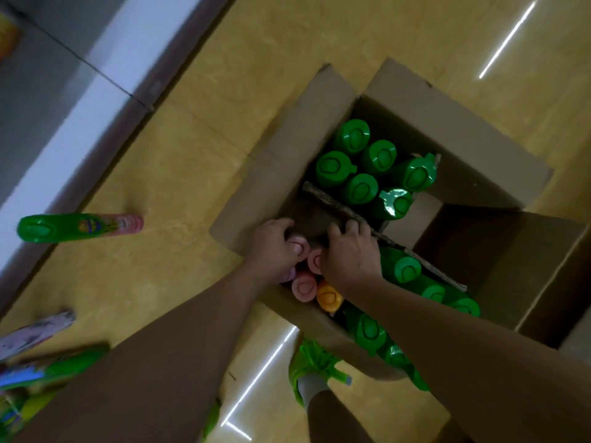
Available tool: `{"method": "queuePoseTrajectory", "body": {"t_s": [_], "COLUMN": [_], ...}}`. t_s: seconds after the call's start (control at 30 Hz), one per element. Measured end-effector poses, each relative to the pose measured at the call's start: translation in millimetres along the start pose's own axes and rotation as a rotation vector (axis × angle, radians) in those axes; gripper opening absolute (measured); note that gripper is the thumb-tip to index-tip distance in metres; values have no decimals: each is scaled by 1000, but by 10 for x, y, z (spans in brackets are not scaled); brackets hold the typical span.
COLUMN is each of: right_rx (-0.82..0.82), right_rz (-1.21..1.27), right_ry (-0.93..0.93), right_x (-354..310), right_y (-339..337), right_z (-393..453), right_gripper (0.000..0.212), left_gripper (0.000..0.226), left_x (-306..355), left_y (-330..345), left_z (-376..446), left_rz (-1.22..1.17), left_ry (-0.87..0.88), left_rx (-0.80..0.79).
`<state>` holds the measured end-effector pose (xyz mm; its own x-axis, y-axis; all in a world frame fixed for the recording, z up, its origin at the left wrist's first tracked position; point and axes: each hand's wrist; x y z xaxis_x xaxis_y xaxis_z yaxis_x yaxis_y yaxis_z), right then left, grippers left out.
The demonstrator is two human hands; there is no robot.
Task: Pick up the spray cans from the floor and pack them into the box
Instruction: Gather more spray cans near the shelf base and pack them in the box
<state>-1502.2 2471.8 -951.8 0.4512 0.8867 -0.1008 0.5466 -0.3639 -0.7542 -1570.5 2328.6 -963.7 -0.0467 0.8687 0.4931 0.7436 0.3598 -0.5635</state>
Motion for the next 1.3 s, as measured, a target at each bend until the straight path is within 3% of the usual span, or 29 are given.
{"method": "queuePoseTrajectory", "body": {"t_s": [0.1, 0.27, 0.77, 1.03, 1.13, 1.3], "right_rx": [26, 25, 49, 195, 172, 245], "right_rz": [-33, -15, -142, -172, -176, -198], "right_ry": [-70, -157, -480, -523, -515, -454], "right_x": [-378, -1159, -3830, -4932, -5195, -5466], "right_y": [-59, -84, 646, 835, 906, 1162], "right_z": [-33, -79, -370, -228, -127, -113], "right_gripper": [41, 41, 60, 81, 90, 80], "left_gripper": [64, 62, 71, 73, 73, 64], "left_x": [-193, -758, -3344, -4172, -4404, -4780], "left_y": [-223, -614, -1305, -1381, -1374, -1319], "left_z": [-177, -499, -1690, -2015, -2072, -2252], "left_rz": [-122, -124, -321, -439, -462, -542], "left_ry": [-31, -96, -473, -522, -516, -627], "left_rx": [101, 249, 523, 595, 610, 698]}}
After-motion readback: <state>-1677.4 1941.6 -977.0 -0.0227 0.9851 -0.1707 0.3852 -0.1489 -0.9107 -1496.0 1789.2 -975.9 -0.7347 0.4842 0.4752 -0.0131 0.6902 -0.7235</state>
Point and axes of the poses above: each hand's wrist, its own z-axis towards the middle knuckle, its own y-axis out of the palm, x = y × z, and after that the axes turned 4 degrees about y, right-handed
